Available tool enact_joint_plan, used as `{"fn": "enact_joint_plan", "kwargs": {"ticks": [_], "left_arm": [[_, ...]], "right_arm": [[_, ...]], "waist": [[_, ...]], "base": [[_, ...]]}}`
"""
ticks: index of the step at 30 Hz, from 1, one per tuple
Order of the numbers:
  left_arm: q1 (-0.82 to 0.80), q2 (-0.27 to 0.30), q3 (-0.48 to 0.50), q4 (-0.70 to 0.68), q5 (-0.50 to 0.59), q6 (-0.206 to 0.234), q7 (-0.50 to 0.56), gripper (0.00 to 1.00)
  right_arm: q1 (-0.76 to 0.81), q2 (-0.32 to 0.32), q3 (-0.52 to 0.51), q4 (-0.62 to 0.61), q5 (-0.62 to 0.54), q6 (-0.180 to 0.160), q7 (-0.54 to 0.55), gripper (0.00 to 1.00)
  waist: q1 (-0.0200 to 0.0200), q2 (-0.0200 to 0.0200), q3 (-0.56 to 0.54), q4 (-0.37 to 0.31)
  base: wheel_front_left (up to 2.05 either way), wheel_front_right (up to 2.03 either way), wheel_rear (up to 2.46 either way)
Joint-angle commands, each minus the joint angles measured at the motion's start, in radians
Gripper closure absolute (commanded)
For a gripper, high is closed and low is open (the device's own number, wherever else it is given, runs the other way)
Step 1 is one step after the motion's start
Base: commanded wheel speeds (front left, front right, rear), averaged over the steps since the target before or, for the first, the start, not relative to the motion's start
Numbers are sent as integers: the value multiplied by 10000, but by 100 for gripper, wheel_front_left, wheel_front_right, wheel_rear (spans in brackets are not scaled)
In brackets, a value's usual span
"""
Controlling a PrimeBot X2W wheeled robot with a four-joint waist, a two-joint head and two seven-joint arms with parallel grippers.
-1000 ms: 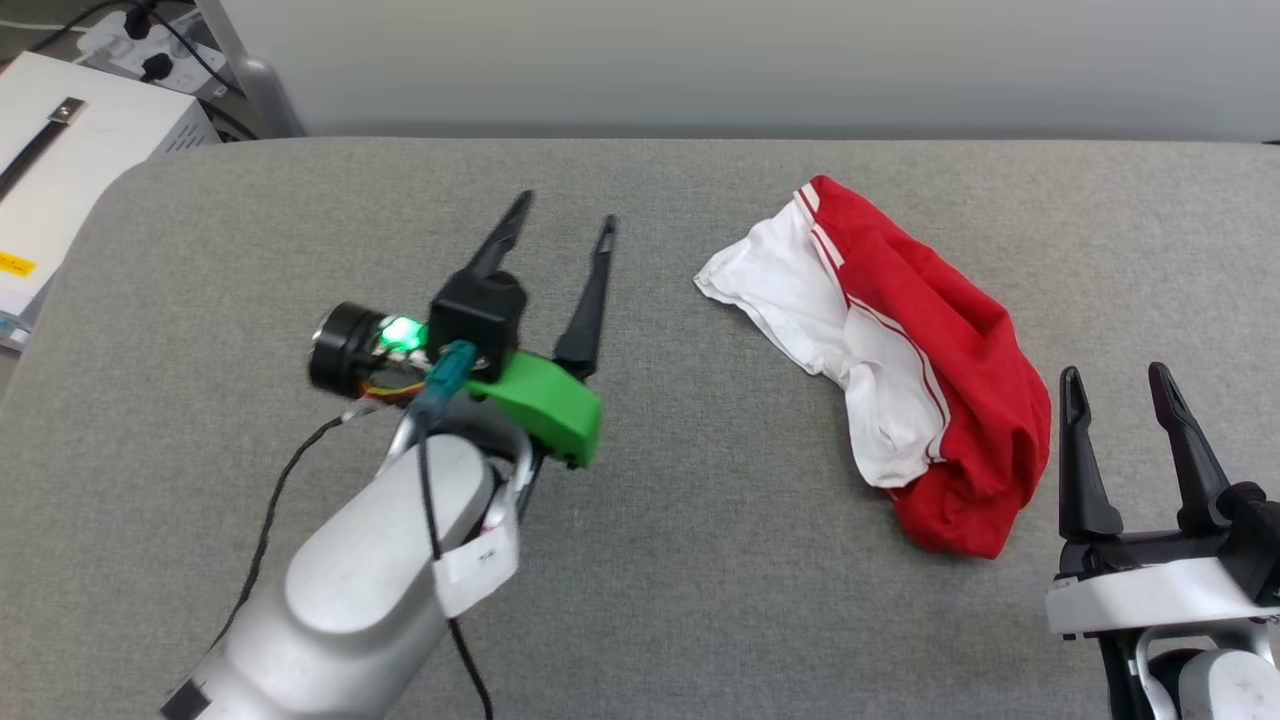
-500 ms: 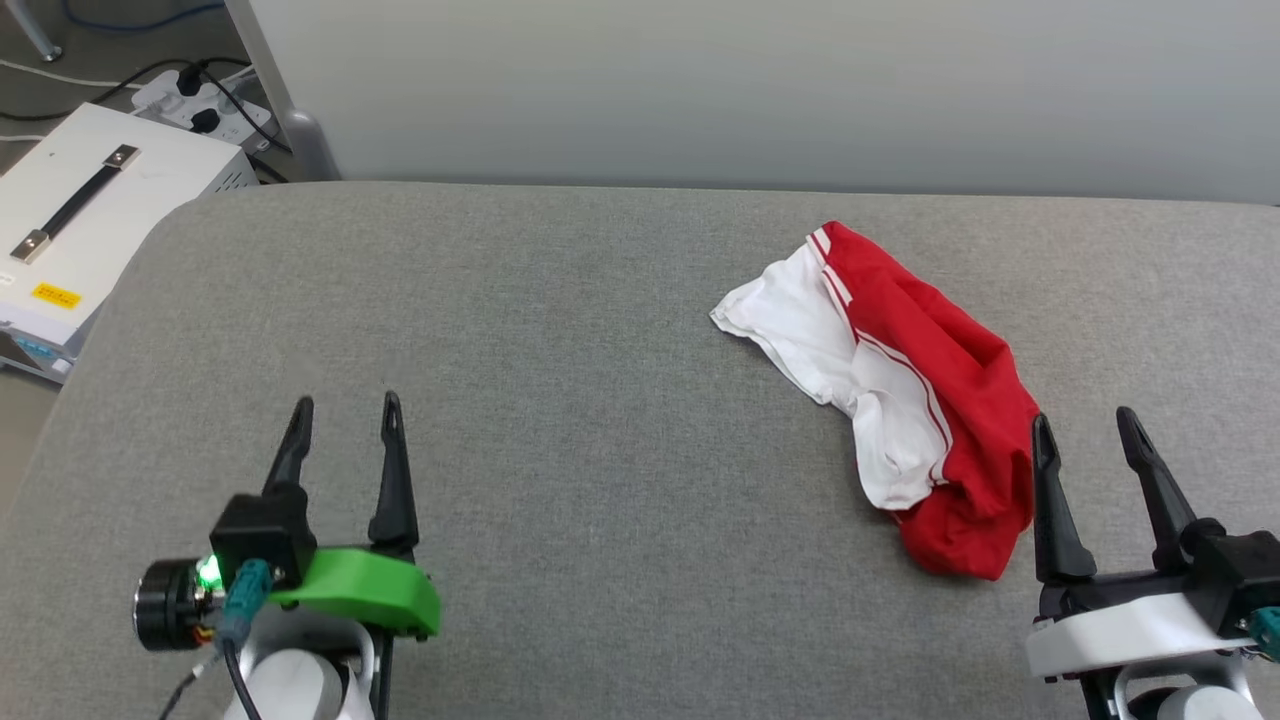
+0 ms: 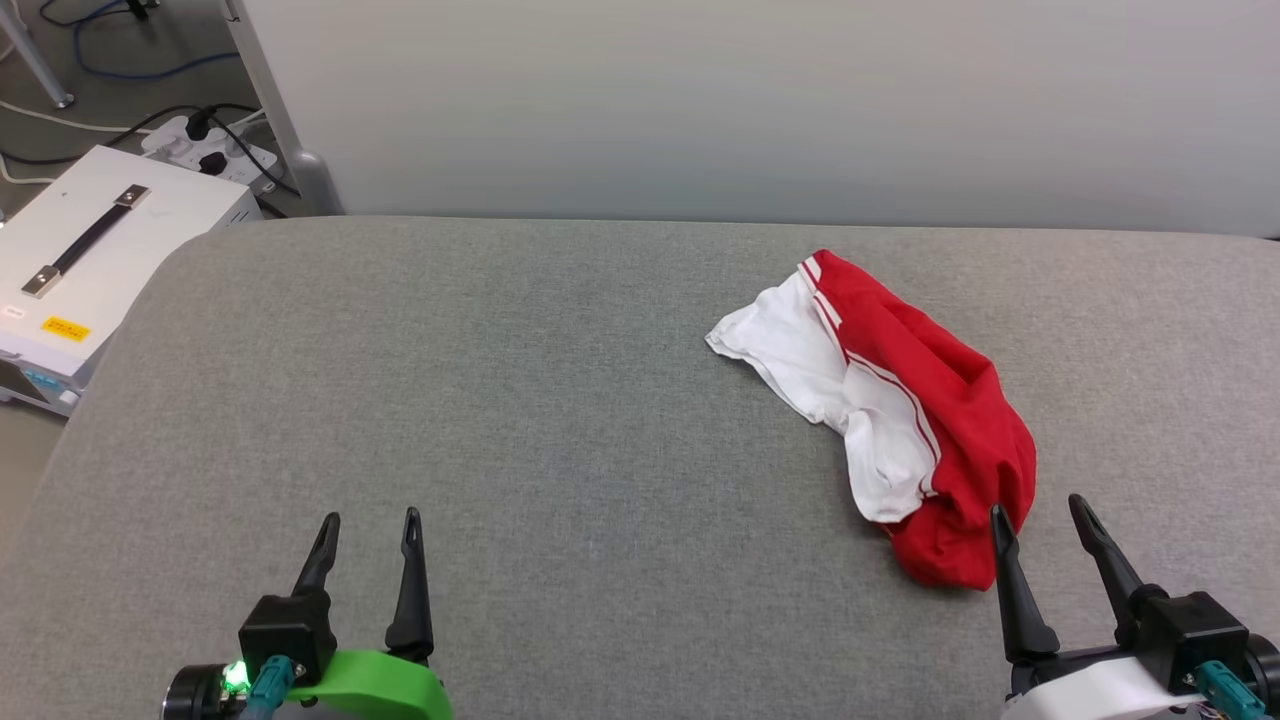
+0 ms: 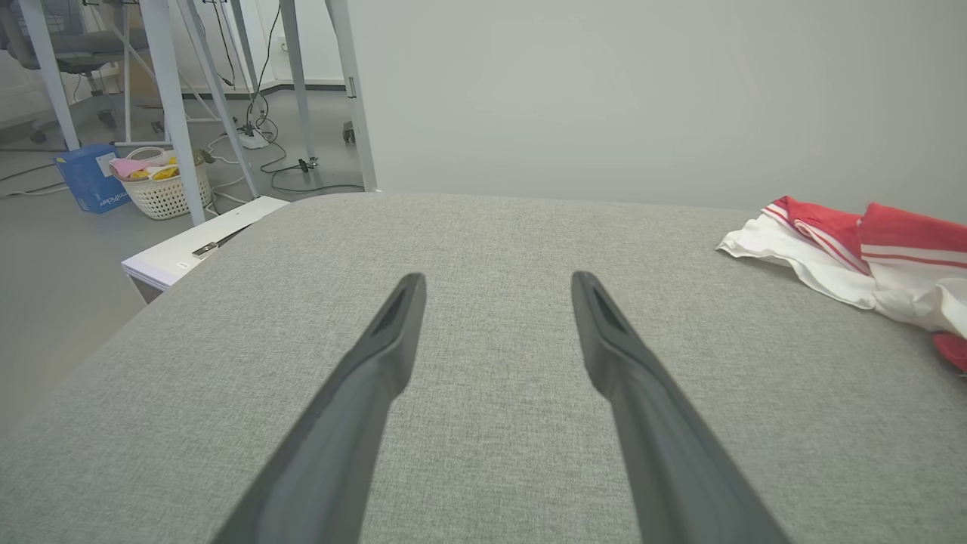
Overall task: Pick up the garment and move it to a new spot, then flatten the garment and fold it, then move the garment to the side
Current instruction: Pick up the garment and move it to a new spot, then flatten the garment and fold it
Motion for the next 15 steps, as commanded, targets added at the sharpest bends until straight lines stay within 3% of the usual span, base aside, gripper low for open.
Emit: {"fn": "enact_joint_plan", "kwargs": {"ticks": [1, 15], "left_arm": [[168, -113, 124, 50, 158, -142, -56, 0], [126, -692, 898, 285, 915, -960, -57, 0]], "right_arm": [[134, -31, 23, 63, -39, -7, -47, 0], [-253, -107, -54, -88, -88, -7, -47, 0]], "waist": [[1, 0, -5, 24], [1, 0, 63, 160]], "base": [[0, 0, 0], [0, 0, 0]]}}
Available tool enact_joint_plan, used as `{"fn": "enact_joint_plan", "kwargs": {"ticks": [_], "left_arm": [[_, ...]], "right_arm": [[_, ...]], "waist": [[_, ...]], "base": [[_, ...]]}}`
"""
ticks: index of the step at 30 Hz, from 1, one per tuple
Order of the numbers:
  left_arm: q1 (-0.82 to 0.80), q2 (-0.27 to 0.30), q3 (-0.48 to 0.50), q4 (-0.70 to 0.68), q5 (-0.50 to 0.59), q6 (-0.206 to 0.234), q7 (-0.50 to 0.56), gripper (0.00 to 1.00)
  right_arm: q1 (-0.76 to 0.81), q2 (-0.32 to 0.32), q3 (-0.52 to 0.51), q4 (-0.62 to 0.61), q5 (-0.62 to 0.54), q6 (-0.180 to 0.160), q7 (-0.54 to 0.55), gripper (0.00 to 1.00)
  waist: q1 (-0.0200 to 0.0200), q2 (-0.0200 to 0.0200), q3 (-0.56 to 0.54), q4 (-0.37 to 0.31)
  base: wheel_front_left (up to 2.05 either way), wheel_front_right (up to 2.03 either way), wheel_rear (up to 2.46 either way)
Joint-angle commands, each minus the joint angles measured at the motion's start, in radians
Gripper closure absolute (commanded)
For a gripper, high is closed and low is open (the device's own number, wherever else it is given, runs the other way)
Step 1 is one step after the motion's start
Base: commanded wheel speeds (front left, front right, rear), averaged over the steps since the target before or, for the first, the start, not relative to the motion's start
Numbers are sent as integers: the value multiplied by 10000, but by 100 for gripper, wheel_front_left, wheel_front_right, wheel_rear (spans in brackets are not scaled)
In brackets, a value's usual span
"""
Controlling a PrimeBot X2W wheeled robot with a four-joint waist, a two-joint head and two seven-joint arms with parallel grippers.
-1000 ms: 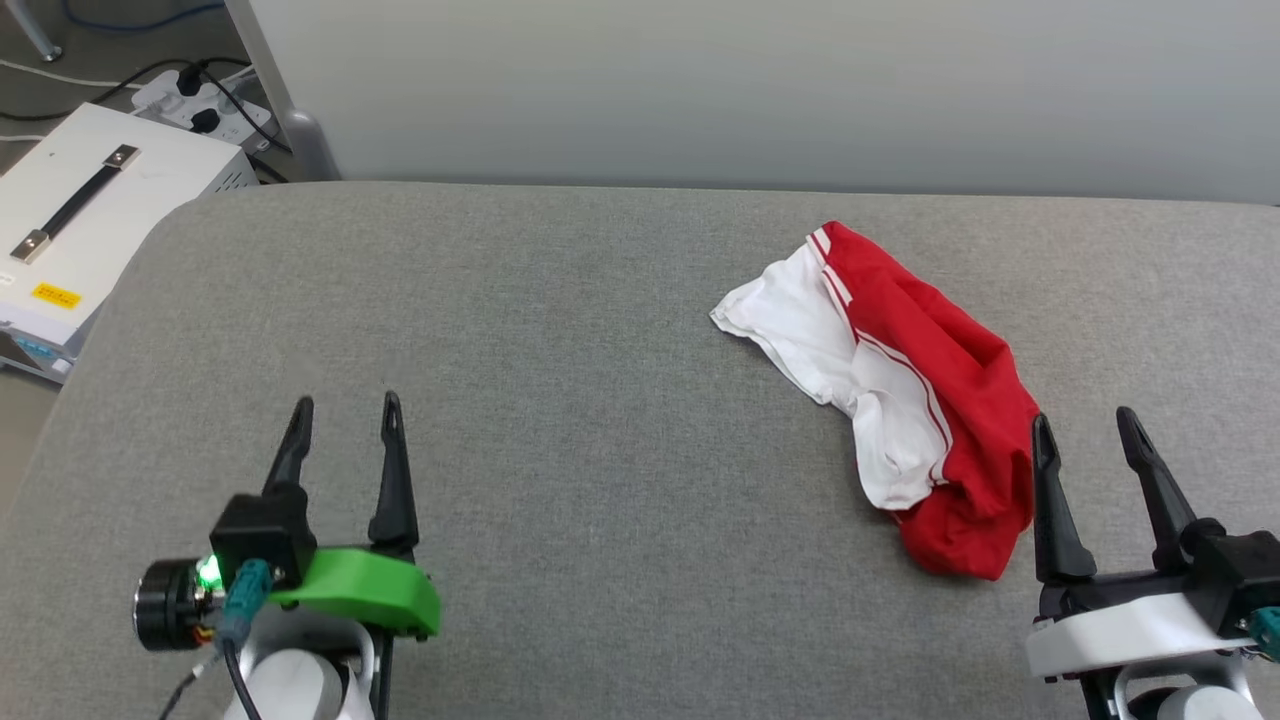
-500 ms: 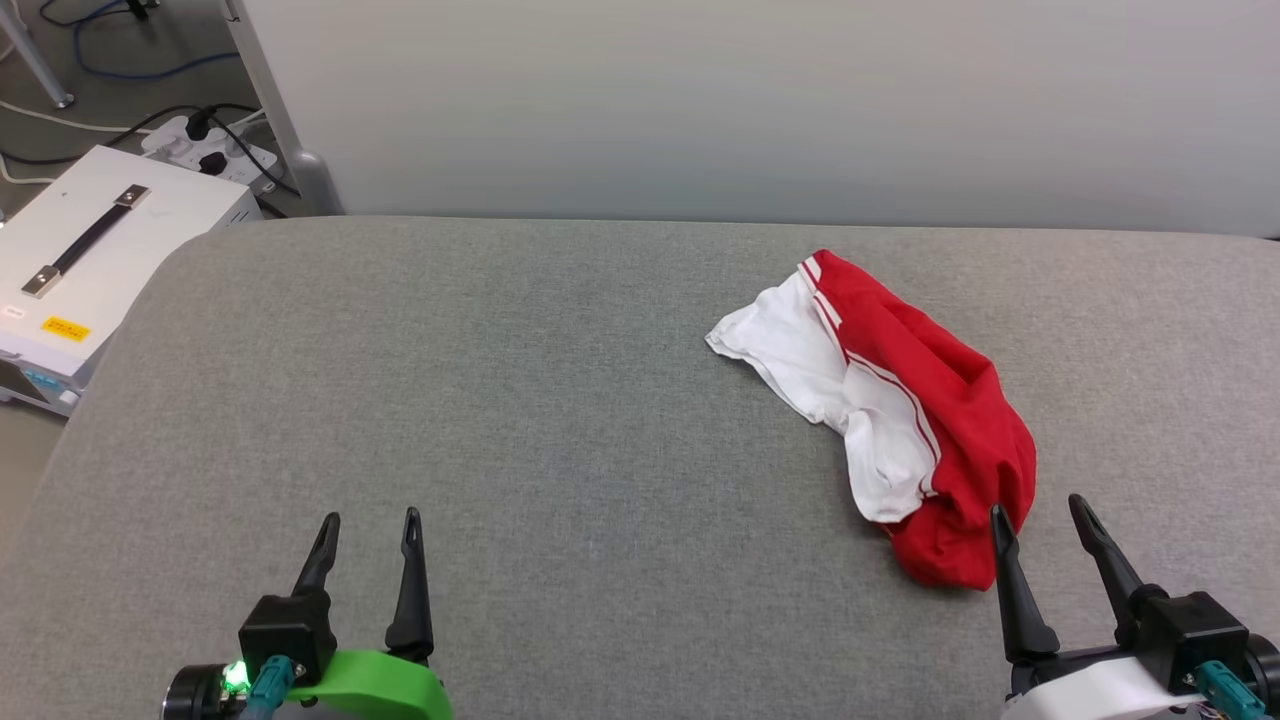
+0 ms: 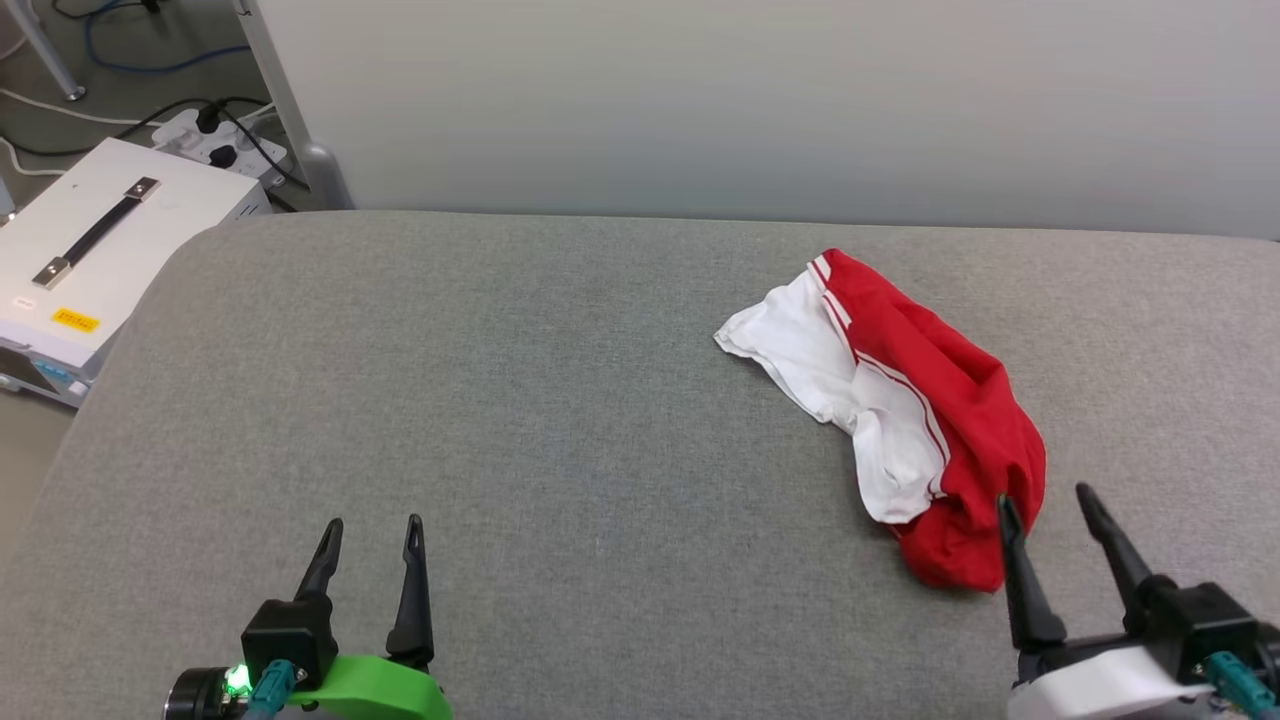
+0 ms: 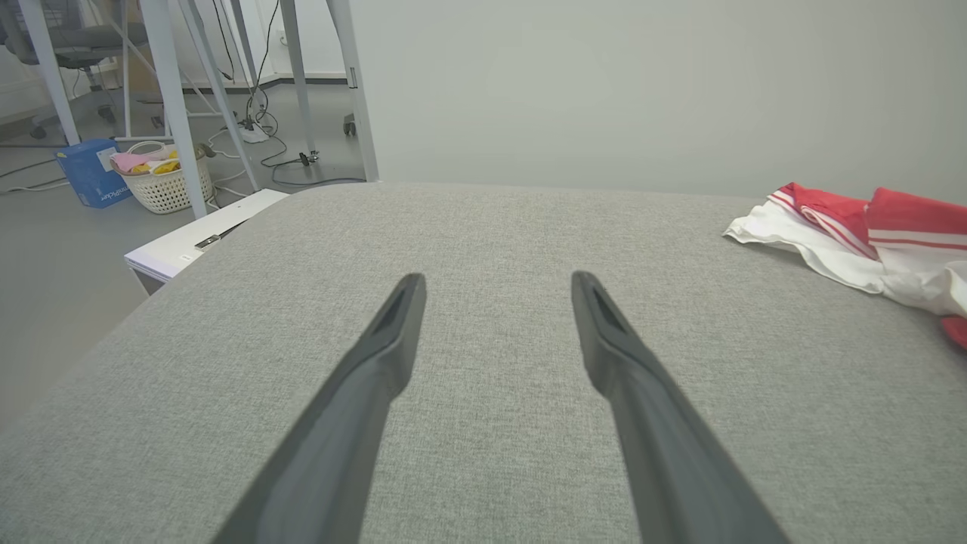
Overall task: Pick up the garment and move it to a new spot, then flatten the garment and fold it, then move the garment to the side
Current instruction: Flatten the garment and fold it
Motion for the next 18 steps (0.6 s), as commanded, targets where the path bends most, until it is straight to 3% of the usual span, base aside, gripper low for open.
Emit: {"fn": "enact_joint_plan", "kwargs": {"ticks": [1, 7, 11, 18], "left_arm": [[17, -97, 59, 26, 104, -74, -57, 0], [-280, -266, 212, 117, 291, -233, -57, 0], [-470, -366, 283, 138, 381, -292, -57, 0], [-624, -488, 419, 218, 474, -363, -57, 0]], "right_arm": [[-302, -102, -46, -123, -86, -7, -47, 0], [-1622, -696, -8, -666, 14, -7, -47, 0], [-2877, -1454, 436, -792, 228, -7, -47, 0], [-5262, -3508, 2901, 694, 1238, -7, 287, 0]], "waist": [[0, -1, 52, 50], [0, -1, 330, 182], [0, -1, 552, 248], [0, -1, 784, 234]], "base": [[0, 0, 0], [0, 0, 0], [0, 0, 0], [0, 0, 0]]}}
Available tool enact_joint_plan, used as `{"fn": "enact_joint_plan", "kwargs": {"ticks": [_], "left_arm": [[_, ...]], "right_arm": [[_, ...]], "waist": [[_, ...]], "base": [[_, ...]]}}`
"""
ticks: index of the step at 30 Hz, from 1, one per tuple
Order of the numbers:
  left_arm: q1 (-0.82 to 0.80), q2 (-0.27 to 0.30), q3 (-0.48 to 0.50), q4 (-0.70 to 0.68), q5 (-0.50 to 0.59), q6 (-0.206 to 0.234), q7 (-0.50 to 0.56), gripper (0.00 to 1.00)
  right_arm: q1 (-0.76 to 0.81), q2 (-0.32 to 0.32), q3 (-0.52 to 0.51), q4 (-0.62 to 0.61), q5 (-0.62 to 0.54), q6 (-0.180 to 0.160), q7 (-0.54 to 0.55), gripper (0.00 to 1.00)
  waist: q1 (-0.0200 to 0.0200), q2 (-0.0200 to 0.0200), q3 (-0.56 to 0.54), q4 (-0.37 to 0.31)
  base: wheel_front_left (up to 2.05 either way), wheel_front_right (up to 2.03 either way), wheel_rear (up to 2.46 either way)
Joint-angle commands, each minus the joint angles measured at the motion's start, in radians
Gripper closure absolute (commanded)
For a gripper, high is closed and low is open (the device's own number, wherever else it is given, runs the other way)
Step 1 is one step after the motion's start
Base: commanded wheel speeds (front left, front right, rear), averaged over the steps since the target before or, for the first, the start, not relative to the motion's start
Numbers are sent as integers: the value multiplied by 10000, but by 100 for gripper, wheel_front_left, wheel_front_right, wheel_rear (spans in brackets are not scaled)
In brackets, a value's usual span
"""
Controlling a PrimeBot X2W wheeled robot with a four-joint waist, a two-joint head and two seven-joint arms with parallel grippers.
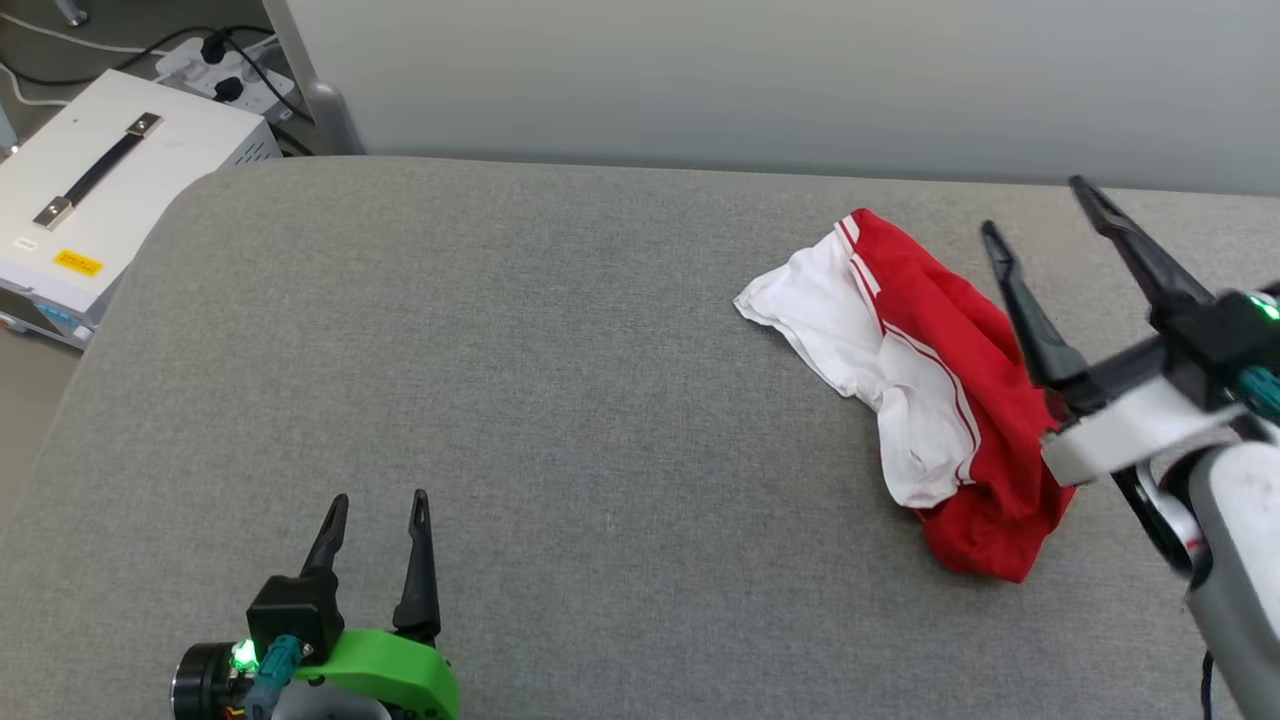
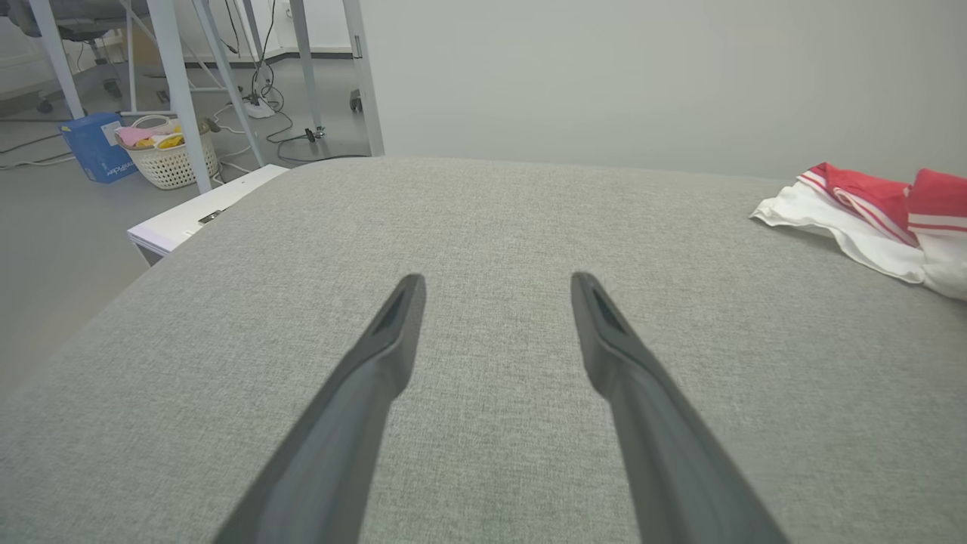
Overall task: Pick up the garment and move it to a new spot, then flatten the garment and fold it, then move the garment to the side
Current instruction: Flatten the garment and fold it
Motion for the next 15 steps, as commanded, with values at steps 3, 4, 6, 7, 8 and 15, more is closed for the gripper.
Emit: {"fn": "enact_joint_plan", "kwargs": {"ticks": [3, 4, 6, 7, 8, 15], "left_arm": [[-224, -69, 121, 0, 88, -105, -57, 0], [-238, -79, 151, -12, 94, -109, -57, 0], [-272, -95, 201, -45, 110, -114, -57, 0], [-293, -102, 218, -60, 117, -117, -57, 0], [-321, -108, 229, -72, 126, -121, -57, 0], [-675, -149, 210, -142, 158, -142, -57, 0]], "right_arm": [[-1255, -808, 1555, 549, 1092, -7, 1621, 0], [-1617, -1039, 2086, 625, 1601, -7, 2375, 0], [-2220, -1387, 2937, 592, 2609, -7, 3748, 0], [-2480, -1564, 3303, 548, 3019, -7, 4332, 0], [-2718, -1744, 3672, 496, 3422, -7, 4897, 0], [-3872, -2828, 5786, 509, 6098, -7, 9042, 0]], "waist": [[0, 0, 135, -74], [0, 0, 177, -95], [0, 0, 274, -133], [0, 0, 329, -145], [0, 0, 378, -149], [0, 0, 905, -55]], "base": [[0, 0, 0], [0, 0, 0], [0, 0, 0], [0, 0, 0], [0, 0, 0], [0, 0, 0]]}}
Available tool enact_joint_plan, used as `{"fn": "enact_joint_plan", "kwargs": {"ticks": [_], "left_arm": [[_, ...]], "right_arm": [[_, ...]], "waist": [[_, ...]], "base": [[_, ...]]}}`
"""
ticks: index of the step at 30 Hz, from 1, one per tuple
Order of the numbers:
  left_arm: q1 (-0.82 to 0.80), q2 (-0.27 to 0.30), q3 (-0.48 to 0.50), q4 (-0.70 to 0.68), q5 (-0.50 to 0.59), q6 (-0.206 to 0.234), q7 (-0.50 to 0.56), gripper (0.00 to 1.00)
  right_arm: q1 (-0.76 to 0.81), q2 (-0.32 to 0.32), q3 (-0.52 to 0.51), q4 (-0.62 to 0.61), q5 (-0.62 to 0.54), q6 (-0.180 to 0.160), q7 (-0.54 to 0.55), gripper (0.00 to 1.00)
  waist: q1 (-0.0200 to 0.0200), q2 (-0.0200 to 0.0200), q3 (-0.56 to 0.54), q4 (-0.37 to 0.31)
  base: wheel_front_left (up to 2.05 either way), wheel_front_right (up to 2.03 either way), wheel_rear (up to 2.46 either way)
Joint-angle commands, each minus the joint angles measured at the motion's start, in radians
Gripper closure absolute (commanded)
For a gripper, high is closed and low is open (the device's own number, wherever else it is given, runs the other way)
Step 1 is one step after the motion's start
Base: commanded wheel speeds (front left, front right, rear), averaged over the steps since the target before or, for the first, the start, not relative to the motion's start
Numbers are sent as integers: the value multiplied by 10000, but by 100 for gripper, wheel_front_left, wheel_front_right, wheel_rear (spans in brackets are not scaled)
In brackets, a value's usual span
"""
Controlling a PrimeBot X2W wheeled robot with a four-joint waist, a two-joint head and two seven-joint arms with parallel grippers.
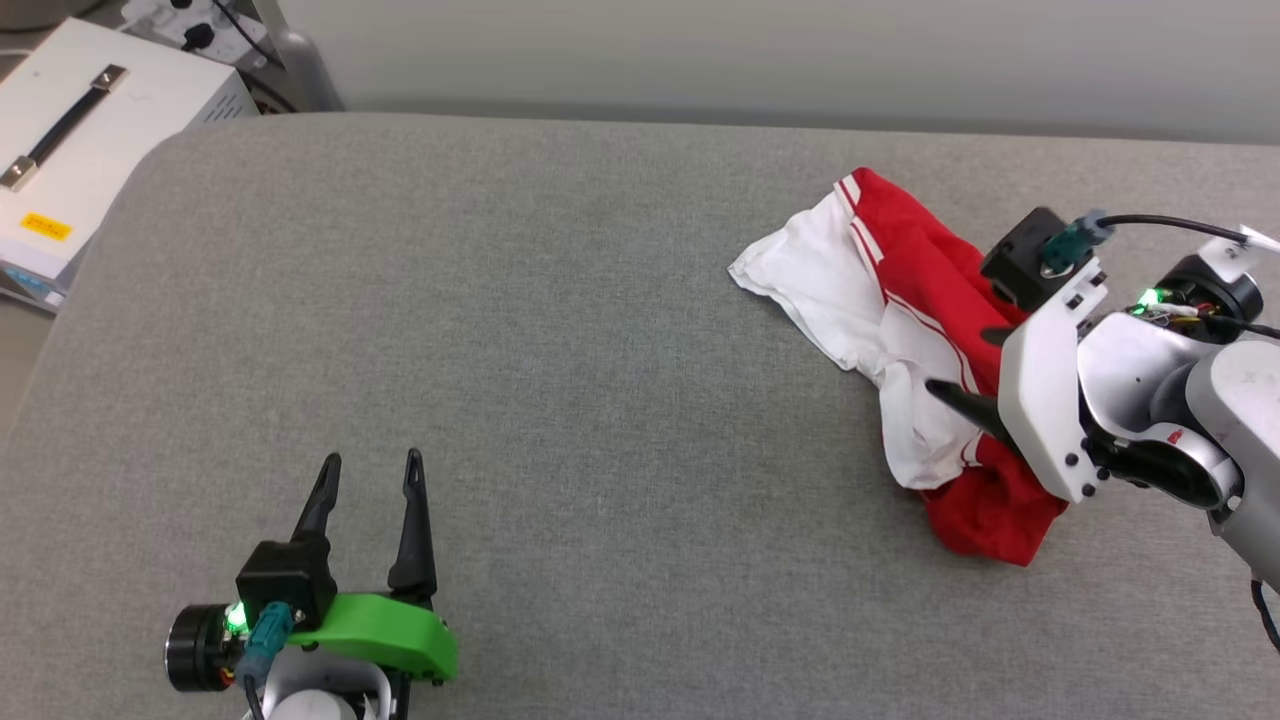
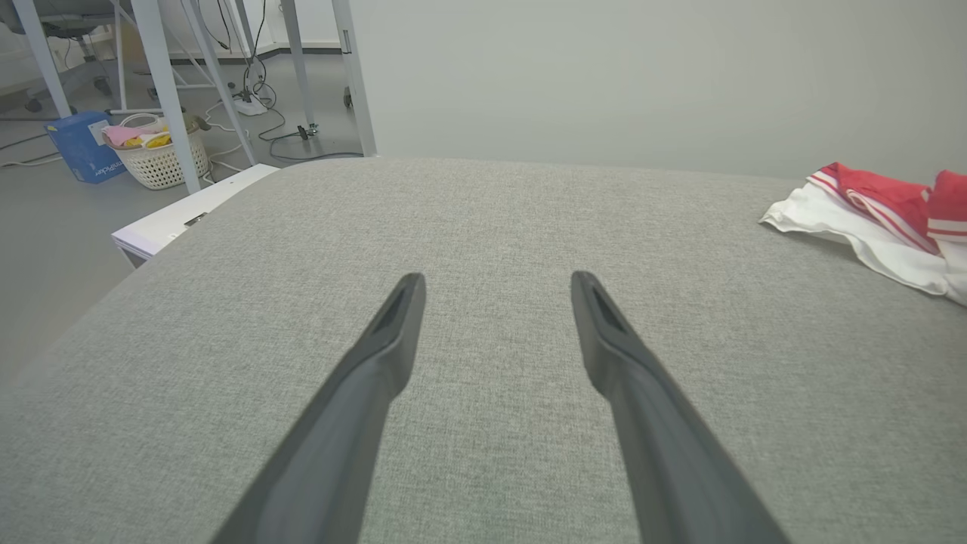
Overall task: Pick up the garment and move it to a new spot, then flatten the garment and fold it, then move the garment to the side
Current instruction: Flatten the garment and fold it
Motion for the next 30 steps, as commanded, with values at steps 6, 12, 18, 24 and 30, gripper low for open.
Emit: {"fn": "enact_joint_plan", "kwargs": {"ticks": [6, 12, 18, 24, 30], "left_arm": [[-612, -69, -154, -66, 11, -50, -57, 0], [-967, -73, -371, -30, -194, 65, -57, 0], [-906, -74, -355, 145, -212, 158, -57, 0], [-663, -75, -229, 180, -147, 138, -57, 0], [-350, -75, -69, 133, -68, 143, -57, 0]], "right_arm": [[-567, -273, 1301, 615, 277, -7, 1167, 0], [-413, 78, 2222, 1934, 122, -7, 862, 0], [-336, 297, 2711, 2566, 564, -7, -851, 100], [-462, 37, 2051, 1995, 1008, -7, -2858, 100], [130, -511, 531, 1158, 1586, -7, -4555, 100]], "waist": [[0, -1, 884, 316], [0, -1, 1387, 484], [0, -1, 1081, 349], [0, -1, 524, 71], [0, -1, 101, -313]], "base": [[0, 0, 0], [0, 0, 0], [0, 0, 0], [0, 0, 0], [0, 0, 0]]}}
